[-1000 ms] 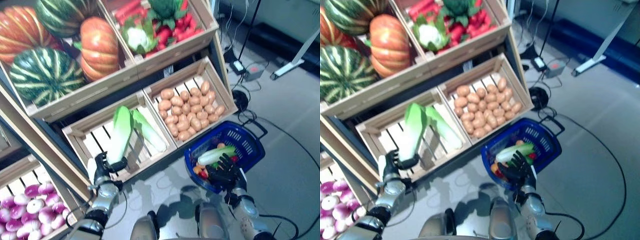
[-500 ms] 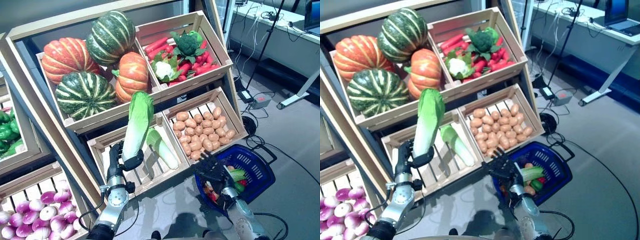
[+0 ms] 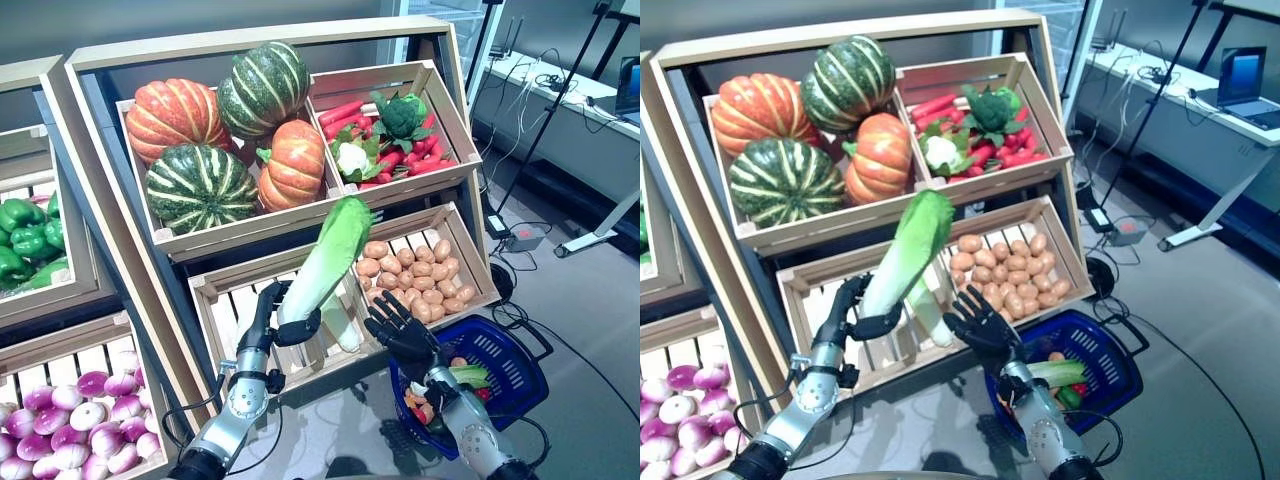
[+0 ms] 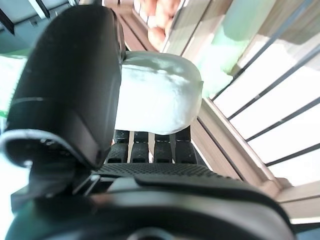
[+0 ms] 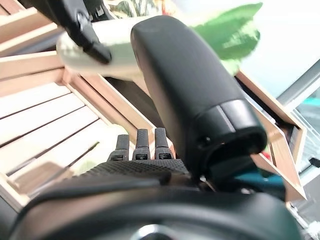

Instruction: Put vegetables into the basket

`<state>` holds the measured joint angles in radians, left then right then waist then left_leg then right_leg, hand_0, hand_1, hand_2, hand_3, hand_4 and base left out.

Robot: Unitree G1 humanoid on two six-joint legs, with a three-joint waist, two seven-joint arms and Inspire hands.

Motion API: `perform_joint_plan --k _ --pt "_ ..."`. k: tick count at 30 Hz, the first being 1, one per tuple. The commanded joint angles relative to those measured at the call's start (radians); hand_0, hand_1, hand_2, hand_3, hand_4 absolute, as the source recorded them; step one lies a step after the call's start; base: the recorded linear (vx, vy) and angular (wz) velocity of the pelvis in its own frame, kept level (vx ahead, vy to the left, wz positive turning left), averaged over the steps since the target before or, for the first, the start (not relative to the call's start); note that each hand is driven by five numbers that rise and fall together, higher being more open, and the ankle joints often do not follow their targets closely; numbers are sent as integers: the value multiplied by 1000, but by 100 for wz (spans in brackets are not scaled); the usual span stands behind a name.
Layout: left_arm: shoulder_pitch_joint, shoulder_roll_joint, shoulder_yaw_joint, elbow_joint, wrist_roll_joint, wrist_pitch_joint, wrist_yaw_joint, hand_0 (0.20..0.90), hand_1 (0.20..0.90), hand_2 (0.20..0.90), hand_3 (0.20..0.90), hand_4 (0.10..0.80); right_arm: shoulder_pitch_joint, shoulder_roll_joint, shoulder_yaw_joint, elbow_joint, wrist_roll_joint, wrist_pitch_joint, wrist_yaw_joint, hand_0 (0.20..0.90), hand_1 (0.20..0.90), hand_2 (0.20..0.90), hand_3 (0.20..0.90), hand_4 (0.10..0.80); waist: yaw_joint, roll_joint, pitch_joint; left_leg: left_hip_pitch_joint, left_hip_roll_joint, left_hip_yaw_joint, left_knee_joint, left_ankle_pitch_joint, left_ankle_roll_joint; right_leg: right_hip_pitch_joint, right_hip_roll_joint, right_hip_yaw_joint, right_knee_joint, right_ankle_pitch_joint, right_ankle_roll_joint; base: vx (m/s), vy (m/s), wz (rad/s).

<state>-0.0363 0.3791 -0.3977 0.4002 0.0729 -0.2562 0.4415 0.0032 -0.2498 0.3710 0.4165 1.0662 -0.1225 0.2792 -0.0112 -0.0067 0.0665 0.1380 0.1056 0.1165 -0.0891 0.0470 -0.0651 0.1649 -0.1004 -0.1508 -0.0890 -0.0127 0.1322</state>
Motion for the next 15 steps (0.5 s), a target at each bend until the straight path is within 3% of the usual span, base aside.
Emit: perform_joint_plan --k 1,15 --pt "-193 50 -29 -67 68 -104 6 300 300 300 300 400 -107 66 -2 -114 101 -52 89 900 900 900 900 800 13 -26 -29 15 -8 -13 2 -54 14 -15 -24 10 2 53 -31 8 -33 1" --pt "-217 70 -143 -84 146 -133 -65 300 300 300 300 400 -192 84 -10 -137 182 -87 59 900 900 900 900 800 19 -24 -37 36 2 -10 2 -62 9 3 -26 8 2 45 -27 0 -5 0"
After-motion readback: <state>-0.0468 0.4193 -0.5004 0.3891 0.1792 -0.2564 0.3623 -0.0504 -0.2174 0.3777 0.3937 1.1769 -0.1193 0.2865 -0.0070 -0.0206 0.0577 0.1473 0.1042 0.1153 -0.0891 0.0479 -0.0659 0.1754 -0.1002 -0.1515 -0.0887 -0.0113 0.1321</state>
